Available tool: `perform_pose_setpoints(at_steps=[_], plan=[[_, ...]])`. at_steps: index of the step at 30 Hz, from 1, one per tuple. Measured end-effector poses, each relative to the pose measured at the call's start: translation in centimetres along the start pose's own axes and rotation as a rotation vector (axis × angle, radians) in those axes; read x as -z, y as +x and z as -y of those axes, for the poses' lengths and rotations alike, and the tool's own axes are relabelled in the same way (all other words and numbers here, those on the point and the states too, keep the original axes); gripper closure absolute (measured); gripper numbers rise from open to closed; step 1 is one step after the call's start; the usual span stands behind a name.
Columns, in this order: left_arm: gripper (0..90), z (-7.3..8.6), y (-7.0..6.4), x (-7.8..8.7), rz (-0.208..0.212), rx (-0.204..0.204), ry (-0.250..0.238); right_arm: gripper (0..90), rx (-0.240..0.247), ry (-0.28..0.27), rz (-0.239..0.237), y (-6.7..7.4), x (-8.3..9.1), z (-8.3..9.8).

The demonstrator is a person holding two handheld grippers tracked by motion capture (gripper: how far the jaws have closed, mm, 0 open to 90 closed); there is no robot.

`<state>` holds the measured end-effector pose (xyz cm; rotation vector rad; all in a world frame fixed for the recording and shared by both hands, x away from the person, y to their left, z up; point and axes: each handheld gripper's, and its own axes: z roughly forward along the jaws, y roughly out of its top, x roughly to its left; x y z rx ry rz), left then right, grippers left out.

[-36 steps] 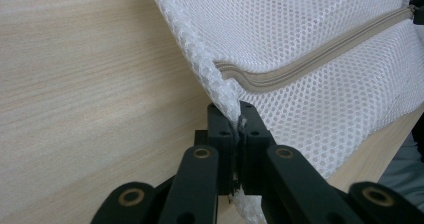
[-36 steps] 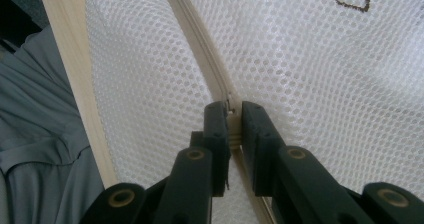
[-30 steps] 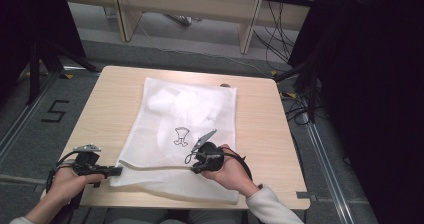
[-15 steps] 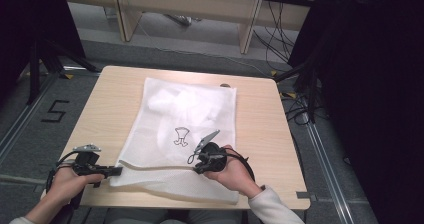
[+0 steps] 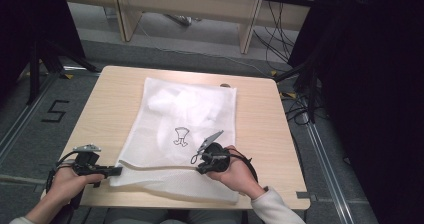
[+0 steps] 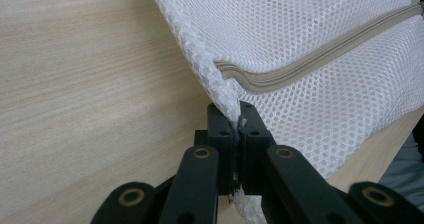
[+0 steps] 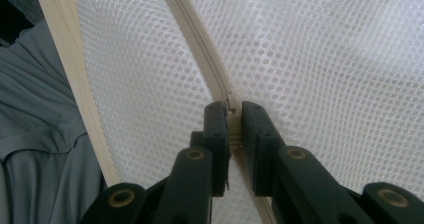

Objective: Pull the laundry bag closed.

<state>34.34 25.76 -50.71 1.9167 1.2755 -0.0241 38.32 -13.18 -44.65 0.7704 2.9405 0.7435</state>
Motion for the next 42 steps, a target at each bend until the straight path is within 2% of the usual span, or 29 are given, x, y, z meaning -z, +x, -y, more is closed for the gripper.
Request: perform_pose_setpoints(at_steps=[2,5,7,8,13,15,16,18,19,20,21,23,24,25,28,29,30,32,42], plan=[[86.3,0.1,-0.1,-0.1,-0.005,0.003,-0.018,82.3,0.012,-0.004,0.009,-0.1,0.0,0.1],[86.3,0.0,0.0,0.0,0.001,-0.001,0.004,82.3,0.014,-0.007,0.000,-0.1,0.1,0.2],[86.3,0.1,0.0,-0.1,-0.006,0.003,-0.015,82.3,0.015,-0.005,0.006,-0.1,0.1,0.3],[86.3,0.0,0.0,0.0,0.003,-0.002,0.003,82.3,0.014,-0.006,0.007,-0.2,0.1,0.3],[86.3,0.0,-0.1,-0.1,-0.012,-0.001,-0.010,82.3,0.006,-0.006,0.002,-0.2,0.3,0.4],[86.3,0.0,0.0,0.0,-0.003,-0.001,0.002,82.3,0.007,-0.006,0.007,-0.2,0.3,0.5],[86.3,0.1,-0.1,-0.1,-0.006,0.002,-0.017,82.3,0.007,-0.008,0.009,-0.2,0.3,0.5],[86.3,0.0,0.0,0.0,0.002,-0.001,0.003,82.3,0.004,-0.009,0.006,-0.3,0.4,0.6],[86.3,0.0,-0.1,-0.1,-0.007,0.001,-0.013,82.3,0.005,-0.010,0.008,-0.3,0.4,0.6],[86.3,0.1,0.0,0.0,-0.004,0.001,-0.013,82.3,-0.013,0.000,0.010,-0.2,0.5,0.7],[86.3,0.0,0.0,0.0,0.002,-0.002,0.002,82.3,-0.010,-0.009,0.012,-0.3,0.5,0.8],[86.3,0.1,-0.1,-0.1,-0.007,0.002,-0.016,82.3,-0.018,-0.006,0.007,-0.3,0.6,0.8],[86.3,0.0,0.0,0.0,-0.006,0.000,-0.006,82.3,-0.023,-0.008,0.004,-0.3,0.6,0.9],[86.3,0.0,0.0,0.1,0.003,-0.002,0.005,82.3,-0.018,-0.006,0.009,-0.3,0.7,0.9],[86.3,0.0,-0.1,-0.1,-0.006,0.002,-0.014,82.3,-0.017,-0.012,0.017,-0.4,0.7,1.0],[86.3,0.0,0.0,0.0,-0.007,-0.001,-0.002,82.3,-0.013,-0.013,0.014,-0.4,0.7,1.1],[86.3,0.1,0.0,-0.1,-0.006,0.002,-0.017,82.3,-0.005,-0.016,0.019,-0.5,0.7,1.1],[86.3,0.0,0.0,0.1,0.002,-0.003,0.005,82.3,-0.010,-0.019,0.015,-0.5,0.7,1.2],[86.3,0.0,0.0,0.1,0.002,-0.003,0.003,82.3,-0.027,-0.020,0.025,-0.6,1.1,1.8]])
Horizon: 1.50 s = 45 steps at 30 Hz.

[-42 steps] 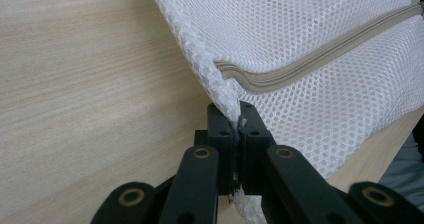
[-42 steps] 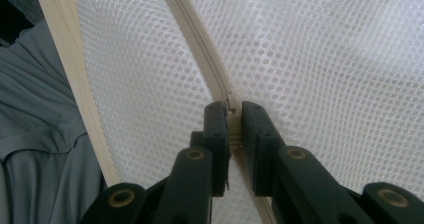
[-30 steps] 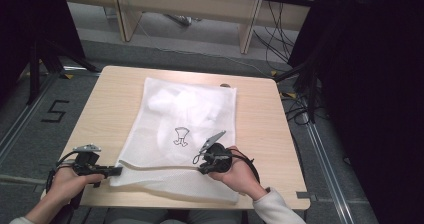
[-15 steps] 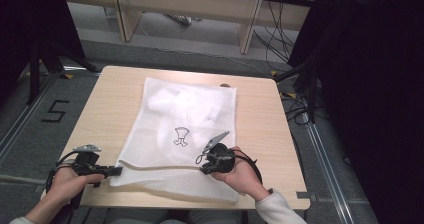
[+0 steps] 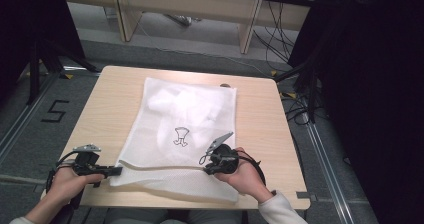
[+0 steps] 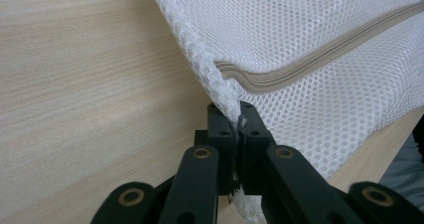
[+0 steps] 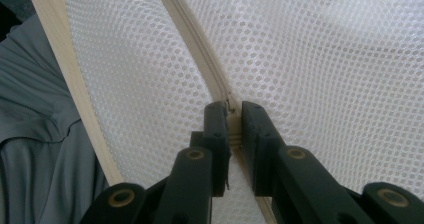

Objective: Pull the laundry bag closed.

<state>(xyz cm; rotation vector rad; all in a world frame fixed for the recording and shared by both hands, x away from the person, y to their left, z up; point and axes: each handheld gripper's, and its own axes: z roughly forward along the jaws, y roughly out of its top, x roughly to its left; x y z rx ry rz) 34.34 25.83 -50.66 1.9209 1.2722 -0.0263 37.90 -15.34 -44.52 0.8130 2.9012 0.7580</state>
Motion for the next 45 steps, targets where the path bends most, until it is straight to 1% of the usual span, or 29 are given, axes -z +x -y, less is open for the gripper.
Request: perform_pose_setpoints(at_steps=[5,6,10,11,12,13,15,16,18,21,22,23,24,26,27,28,29,30,31,32,33,35,36,37,38,39,40,41,45], plan=[[86.3,0.0,0.0,0.0,-0.002,0.000,-0.001,82.3,0.008,-0.001,0.006,0.0,0.1,0.1],[86.3,0.0,0.0,0.0,0.002,0.002,0.000,82.3,0.001,0.004,0.012,0.0,0.2,0.1],[86.3,0.0,0.0,0.0,-0.003,-0.001,0.001,82.3,-0.003,-0.006,0.009,-0.2,0.3,0.4],[86.3,0.0,0.0,0.0,-0.001,0.000,0.001,82.3,-0.017,0.001,0.008,-0.1,0.4,0.4],[86.3,0.0,0.0,0.0,-0.001,0.002,-0.001,82.3,-0.017,0.003,0.018,-0.2,0.5,0.5],[86.3,0.0,0.0,0.0,-0.002,0.000,-0.001,82.2,-0.019,-0.001,0.012,-0.2,0.5,0.6],[86.3,0.0,0.0,0.0,-0.003,0.002,0.001,82.3,-0.008,-0.004,0.017,-0.3,0.5,0.7],[86.3,0.0,0.0,0.0,0.001,0.002,0.002,82.3,-0.012,-0.005,0.015,-0.3,0.5,0.7],[86.3,0.0,0.0,-0.1,-0.005,0.004,-0.007,82.3,-0.010,-0.003,0.020,-0.4,0.6,0.8],[86.3,0.0,0.0,0.0,0.001,0.002,0.001,82.3,-0.013,-0.006,0.020,-0.4,0.7,0.9],[86.3,0.0,0.0,0.0,-0.002,0.002,-0.001,82.3,-0.017,-0.006,0.012,-0.5,0.7,0.9],[86.3,0.0,-0.1,-0.1,-0.006,0.006,-0.012,82.3,-0.016,-0.010,0.021,-0.5,0.7,0.9],[86.3,0.1,-0.1,-0.1,-0.009,0.005,-0.019,82.3,-0.016,-0.009,0.020,-0.5,0.8,1.0],[86.3,0.0,0.0,0.0,0.002,0.003,0.003,82.3,-0.014,-0.010,0.017,-0.5,0.8,1.0],[86.3,0.0,0.0,0.0,-0.001,0.001,0.002,82.3,-0.026,-0.009,0.009,-0.5,0.8,1.1],[86.3,0.0,-0.1,-0.1,-0.005,0.006,-0.012,82.3,-0.022,-0.009,0.015,-0.5,0.8,1.1],[86.3,0.1,0.0,-0.1,-0.007,0.004,-0.019,82.3,-0.029,-0.008,0.019,-0.5,0.9,1.1],[86.3,0.0,0.0,0.0,0.001,0.002,0.002,82.3,-0.035,-0.006,0.022,-0.5,0.9,1.2],[86.3,0.0,0.0,0.0,-0.003,0.002,0.000,82.3,-0.023,-0.012,0.021,-0.6,1.0,1.2],[86.3,0.0,-0.1,-0.1,-0.008,0.004,-0.015,82.3,-0.030,-0.010,0.020,-0.6,1.0,1.3],[86.3,0.1,0.0,-0.1,-0.005,0.006,-0.018,82.3,-0.027,-0.012,0.023,-0.7,1.0,1.3],[86.3,0.0,0.0,-0.1,-0.005,0.006,-0.007,82.2,-0.027,-0.018,0.014,-0.8,1.0,1.4],[86.3,0.0,0.0,0.0,-0.005,0.002,-0.001,82.3,-0.028,-0.017,0.023,-0.7,1.1,1.5],[86.3,0.0,0.0,0.0,-0.004,0.004,-0.003,82.3,-0.040,-0.011,0.032,-0.7,1.1,1.5],[86.3,0.0,0.0,-0.1,-0.003,0.004,-0.005,82.3,-0.047,-0.005,0.025,-0.7,1.2,1.5],[86.3,0.0,0.0,0.0,0.001,0.002,0.003,82.3,-0.043,-0.009,0.024,-0.7,1.2,1.6],[86.3,0.0,0.0,-0.1,-0.003,0.005,-0.006,82.3,-0.039,-0.011,0.025,-0.7,1.2,1.6],[86.3,0.0,0.0,0.0,0.003,0.002,0.003,82.3,-0.039,-0.013,0.025,-0.7,1.2,1.6],[86.3,0.0,0.0,0.0,0.004,0.003,0.000,82.3,-0.043,-0.007,0.028,-0.7,1.3,1.7]])
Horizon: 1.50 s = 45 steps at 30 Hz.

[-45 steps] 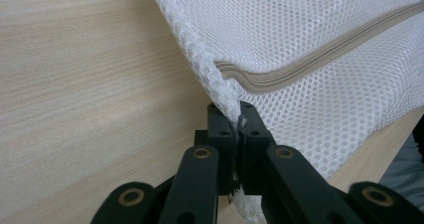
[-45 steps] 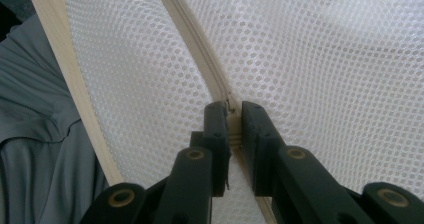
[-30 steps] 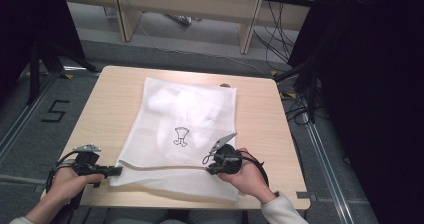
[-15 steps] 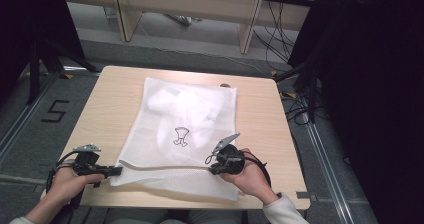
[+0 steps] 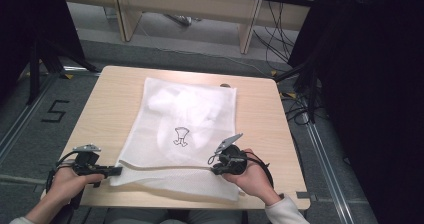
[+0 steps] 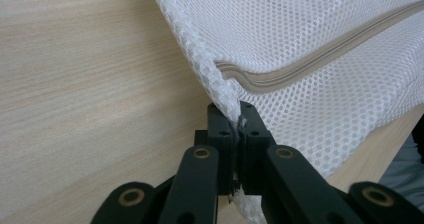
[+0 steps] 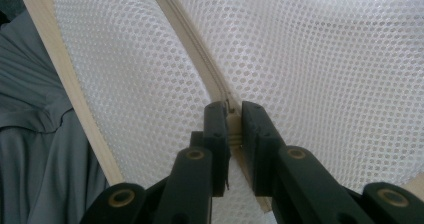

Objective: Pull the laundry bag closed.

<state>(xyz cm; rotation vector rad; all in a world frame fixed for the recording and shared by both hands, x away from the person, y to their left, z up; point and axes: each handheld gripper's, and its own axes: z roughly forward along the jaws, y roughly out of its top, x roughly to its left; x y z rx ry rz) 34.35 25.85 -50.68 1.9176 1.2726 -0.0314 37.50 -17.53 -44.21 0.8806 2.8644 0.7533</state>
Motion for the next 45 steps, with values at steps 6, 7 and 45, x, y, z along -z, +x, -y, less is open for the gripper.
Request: perform_pose_setpoints(at_steps=[6,7,45], plan=[[86.3,0.0,0.0,0.0,0.001,0.000,0.001,82.2,-0.009,-0.004,0.007,-0.1,0.2,0.3],[86.3,0.0,0.0,0.0,-0.002,-0.003,0.001,82.2,-0.005,-0.007,0.006,-0.3,0.2,0.4],[86.2,0.0,0.0,0.0,0.001,0.000,-0.002,82.2,-0.048,0.000,0.015,-1.1,1.0,2.0]])
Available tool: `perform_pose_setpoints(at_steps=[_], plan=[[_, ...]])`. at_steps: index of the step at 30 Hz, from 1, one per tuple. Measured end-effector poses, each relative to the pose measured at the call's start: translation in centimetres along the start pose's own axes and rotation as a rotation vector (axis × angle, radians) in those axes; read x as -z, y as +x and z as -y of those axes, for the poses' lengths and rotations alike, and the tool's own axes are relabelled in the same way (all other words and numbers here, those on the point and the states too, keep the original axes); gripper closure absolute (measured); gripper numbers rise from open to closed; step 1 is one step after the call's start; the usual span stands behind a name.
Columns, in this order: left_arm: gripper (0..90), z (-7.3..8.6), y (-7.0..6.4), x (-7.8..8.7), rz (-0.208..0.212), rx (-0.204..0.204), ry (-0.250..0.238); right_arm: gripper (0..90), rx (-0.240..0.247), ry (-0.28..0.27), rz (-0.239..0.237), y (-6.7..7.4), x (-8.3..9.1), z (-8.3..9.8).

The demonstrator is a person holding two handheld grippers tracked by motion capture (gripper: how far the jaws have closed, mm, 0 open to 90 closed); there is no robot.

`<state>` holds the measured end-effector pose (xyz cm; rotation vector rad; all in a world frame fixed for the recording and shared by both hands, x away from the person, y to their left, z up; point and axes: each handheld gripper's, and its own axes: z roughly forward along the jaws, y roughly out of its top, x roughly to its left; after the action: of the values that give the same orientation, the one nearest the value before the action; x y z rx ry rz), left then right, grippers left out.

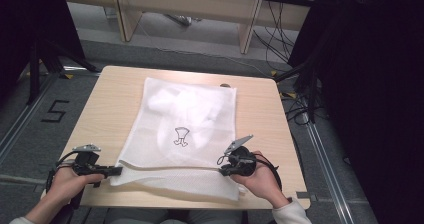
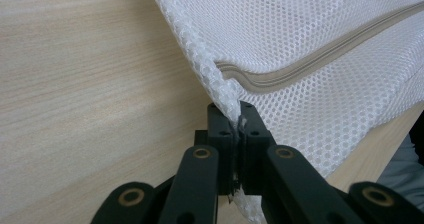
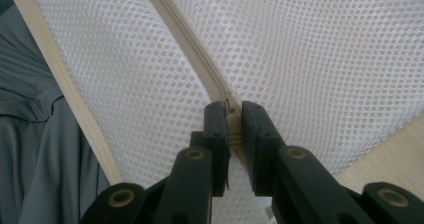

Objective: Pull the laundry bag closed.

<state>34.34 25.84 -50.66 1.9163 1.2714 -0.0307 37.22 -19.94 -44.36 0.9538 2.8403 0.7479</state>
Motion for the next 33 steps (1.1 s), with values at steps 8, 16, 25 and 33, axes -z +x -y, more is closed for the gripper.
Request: perform_pose_setpoints(at_steps=[8,16,25,33], plan=[[86.2,0.1,-0.1,-0.2,-0.003,0.009,-0.007,82.2,0.001,-0.005,0.005,-0.6,0.2,0.6],[86.3,0.0,0.0,-0.1,0.001,0.005,0.000,82.2,-0.027,0.001,0.018,-0.8,0.4,1.1],[86.2,0.1,0.4,0.2,-0.031,0.014,-0.002,90.0,-0.071,0.005,0.066,-2.1,1.0,2.4],[86.1,0.0,0.1,0.0,-0.029,-0.023,0.013,88.5,-0.082,-0.002,0.064,-2.2,1.2,2.5]])
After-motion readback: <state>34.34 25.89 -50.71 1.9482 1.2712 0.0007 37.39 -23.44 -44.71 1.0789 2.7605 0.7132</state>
